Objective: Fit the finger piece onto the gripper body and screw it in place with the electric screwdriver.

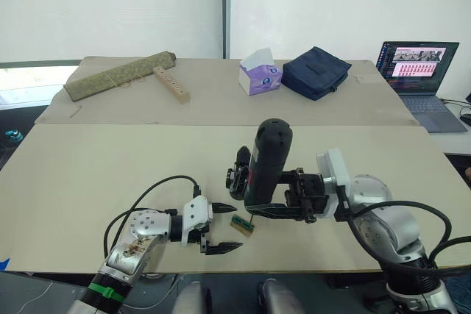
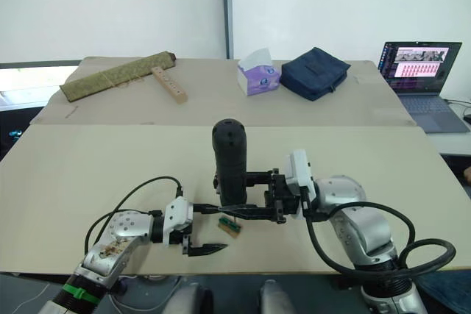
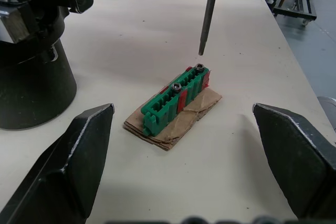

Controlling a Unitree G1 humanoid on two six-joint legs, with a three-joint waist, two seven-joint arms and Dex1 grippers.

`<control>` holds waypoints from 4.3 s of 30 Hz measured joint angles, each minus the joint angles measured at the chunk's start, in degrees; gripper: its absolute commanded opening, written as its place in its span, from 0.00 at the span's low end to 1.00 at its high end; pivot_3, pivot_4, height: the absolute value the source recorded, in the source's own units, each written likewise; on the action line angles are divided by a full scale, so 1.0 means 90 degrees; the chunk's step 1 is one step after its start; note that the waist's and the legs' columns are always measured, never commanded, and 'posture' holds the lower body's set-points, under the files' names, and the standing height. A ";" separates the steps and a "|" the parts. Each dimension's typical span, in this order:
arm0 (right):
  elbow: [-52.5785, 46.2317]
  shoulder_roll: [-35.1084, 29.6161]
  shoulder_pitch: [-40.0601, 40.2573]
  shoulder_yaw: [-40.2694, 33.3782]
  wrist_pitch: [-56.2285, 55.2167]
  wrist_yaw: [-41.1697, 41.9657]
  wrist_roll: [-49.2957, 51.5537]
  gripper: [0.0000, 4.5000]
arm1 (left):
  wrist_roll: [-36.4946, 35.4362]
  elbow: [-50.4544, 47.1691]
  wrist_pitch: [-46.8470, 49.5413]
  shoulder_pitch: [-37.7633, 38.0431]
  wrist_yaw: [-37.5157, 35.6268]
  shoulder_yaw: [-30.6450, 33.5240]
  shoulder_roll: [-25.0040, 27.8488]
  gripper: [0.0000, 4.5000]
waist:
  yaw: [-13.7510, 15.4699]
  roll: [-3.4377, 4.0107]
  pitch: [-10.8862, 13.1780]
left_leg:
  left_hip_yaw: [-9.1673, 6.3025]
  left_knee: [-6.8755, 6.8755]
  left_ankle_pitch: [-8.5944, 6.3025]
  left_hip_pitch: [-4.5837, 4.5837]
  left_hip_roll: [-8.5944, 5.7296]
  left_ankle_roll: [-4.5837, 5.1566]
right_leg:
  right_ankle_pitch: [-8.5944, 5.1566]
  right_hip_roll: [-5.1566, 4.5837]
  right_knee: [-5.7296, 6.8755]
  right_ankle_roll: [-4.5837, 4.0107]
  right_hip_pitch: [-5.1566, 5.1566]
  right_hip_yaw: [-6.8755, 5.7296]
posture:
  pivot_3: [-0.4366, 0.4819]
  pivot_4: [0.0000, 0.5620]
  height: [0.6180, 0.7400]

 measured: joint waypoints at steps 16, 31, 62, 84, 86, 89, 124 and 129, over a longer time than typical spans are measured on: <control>0.0039 0.0026 0.0069 0.0008 -0.0016 0.0089 -0.0180 0.43 | -0.0003 -0.0009 0.0000 0.0015 0.0020 0.0000 0.0000 1.00 | 0.0000 0.0001 -0.0001 | 0.0000 0.0000 0.0000 0.0000 0.0000 0.0000 | 0.0000 0.0000 0.0000 0.0000 0.0000 0.0000 | 0.48 0.27 1.00; 0.0039 0.0057 0.0168 0.0010 -0.0020 0.0097 -0.0204 0.43 | -0.0003 -0.0011 0.0001 0.0028 0.0024 0.0001 0.0000 1.00 | -0.0001 0.0002 -0.0001 | 0.0001 -0.0001 0.0000 0.0001 0.0000 0.0000 | 0.0000 0.0000 0.0000 0.0000 0.0000 0.0000 | 0.48 0.27 1.00; -0.0147 0.0072 -0.0043 -0.0040 0.0124 -0.0101 0.0113 0.43 | -0.0947 -0.0370 0.0115 0.0597 -0.0318 0.0738 0.0352 1.00 | -0.0016 0.0000 0.0002 | 0.0000 -0.0010 0.0000 -0.0006 0.0006 0.0000 | -0.0002 0.0002 -0.0002 -0.0005 -0.0011 -0.0001 | 0.48 0.27 1.00; -0.0458 -0.0312 -0.1007 -0.0853 0.1266 -0.0877 0.1466 0.43 | -0.2429 -0.1716 0.1458 0.0391 -0.0434 0.1932 0.1017 1.00 | 0.0002 -0.0011 0.0010 | 0.0002 -0.0010 0.0000 -0.0013 0.0005 0.0000 | -0.0002 -0.0002 -0.0014 -0.0004 -0.0011 -0.0003 | 0.48 0.27 1.00; -0.0449 -0.0318 -0.1054 -0.0912 0.1322 -0.0930 0.1549 0.43 | -0.2435 -0.1680 0.1460 0.0305 -0.0451 0.1963 0.1025 1.00 | 0.0004 -0.0011 0.0010 | 0.0001 -0.0010 0.0000 -0.0013 0.0005 -0.0001 | -0.0002 -0.0002 -0.0014 -0.0004 -0.0011 -0.0003 | 0.48 0.27 1.00; -0.0359 -0.0355 -0.1116 -0.1006 0.1357 -0.0968 0.1558 0.43 | -0.2420 -0.1561 0.1458 0.0155 -0.0465 0.2008 0.1040 1.00 | 0.0008 -0.0011 0.0010 | 0.0002 -0.0010 0.0000 -0.0013 0.0003 0.0000 | -0.0002 -0.0002 -0.0016 -0.0004 -0.0010 -0.0002 | 0.48 0.27 1.00; 0.1194 0.0359 -0.2250 -0.0758 0.1022 -0.0700 0.0665 0.43 | -0.1310 -0.0151 0.1531 -0.1143 -0.0233 0.1320 0.0574 1.00 | 0.0006 -0.0011 0.0012 | 0.0003 -0.0010 0.0000 -0.0022 0.0000 0.0000 | 0.0001 -0.0001 -0.0012 -0.0004 -0.0016 -0.0003 | 0.48 0.27 1.00; 0.1371 0.0453 -0.2240 -0.0712 0.0894 -0.0525 0.0479 0.43 | -0.1138 0.0033 0.1367 -0.1208 -0.0254 0.1198 0.0454 1.00 | 0.0005 -0.0011 0.0012 | 0.0003 -0.0010 0.0000 -0.0021 0.0000 0.0000 | 0.0001 0.0000 -0.0011 -0.0004 -0.0017 -0.0003 | 0.48 0.27 1.00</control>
